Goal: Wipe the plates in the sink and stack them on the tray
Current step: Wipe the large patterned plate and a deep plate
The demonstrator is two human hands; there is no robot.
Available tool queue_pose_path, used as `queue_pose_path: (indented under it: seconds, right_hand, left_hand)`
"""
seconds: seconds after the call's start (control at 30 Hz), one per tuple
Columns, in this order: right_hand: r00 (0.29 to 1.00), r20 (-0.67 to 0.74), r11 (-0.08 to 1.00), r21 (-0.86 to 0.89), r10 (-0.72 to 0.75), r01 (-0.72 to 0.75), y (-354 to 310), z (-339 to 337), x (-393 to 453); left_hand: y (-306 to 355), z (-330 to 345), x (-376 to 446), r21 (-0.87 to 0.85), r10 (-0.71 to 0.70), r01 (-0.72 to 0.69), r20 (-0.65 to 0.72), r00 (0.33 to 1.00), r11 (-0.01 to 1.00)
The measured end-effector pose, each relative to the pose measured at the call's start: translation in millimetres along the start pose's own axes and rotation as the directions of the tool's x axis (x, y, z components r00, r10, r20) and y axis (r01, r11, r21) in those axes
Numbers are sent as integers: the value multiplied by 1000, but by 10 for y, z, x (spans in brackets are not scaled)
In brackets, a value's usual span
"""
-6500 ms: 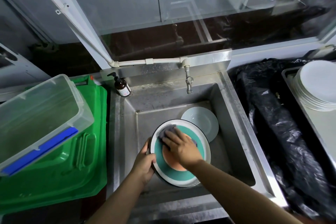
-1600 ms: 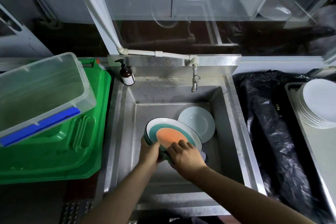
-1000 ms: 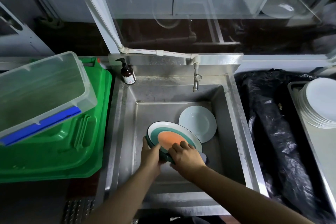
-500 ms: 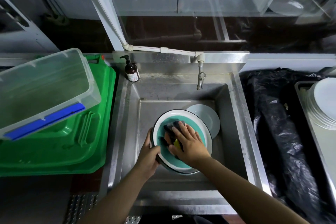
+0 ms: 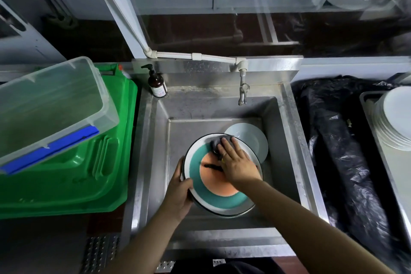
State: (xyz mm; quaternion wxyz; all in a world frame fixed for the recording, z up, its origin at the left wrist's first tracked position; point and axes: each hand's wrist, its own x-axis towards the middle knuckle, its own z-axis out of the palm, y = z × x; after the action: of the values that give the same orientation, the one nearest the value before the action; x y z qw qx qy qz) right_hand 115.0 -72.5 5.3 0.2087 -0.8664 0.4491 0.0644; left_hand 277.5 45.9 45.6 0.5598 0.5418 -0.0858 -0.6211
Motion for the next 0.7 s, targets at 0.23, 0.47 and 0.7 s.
queue_pose_path:
  seconds: [0.23, 0.47, 0.7]
  right_hand:
    - [960, 232, 985, -38, -158, 171, -255, -69, -436]
    - [955, 138, 963, -27, -262, 268, -409, 18, 107]
    - [964, 257, 997, -48, 70, -60, 233, 47, -63]
  left_hand:
    - [-16, -60, 116, -148, 8, -17, -64, 998, 989]
    - [-86, -78, 79, -128, -56, 58, 20, 998, 990]
    - [-148, -123, 201, -161, -47, 14, -203, 978, 987]
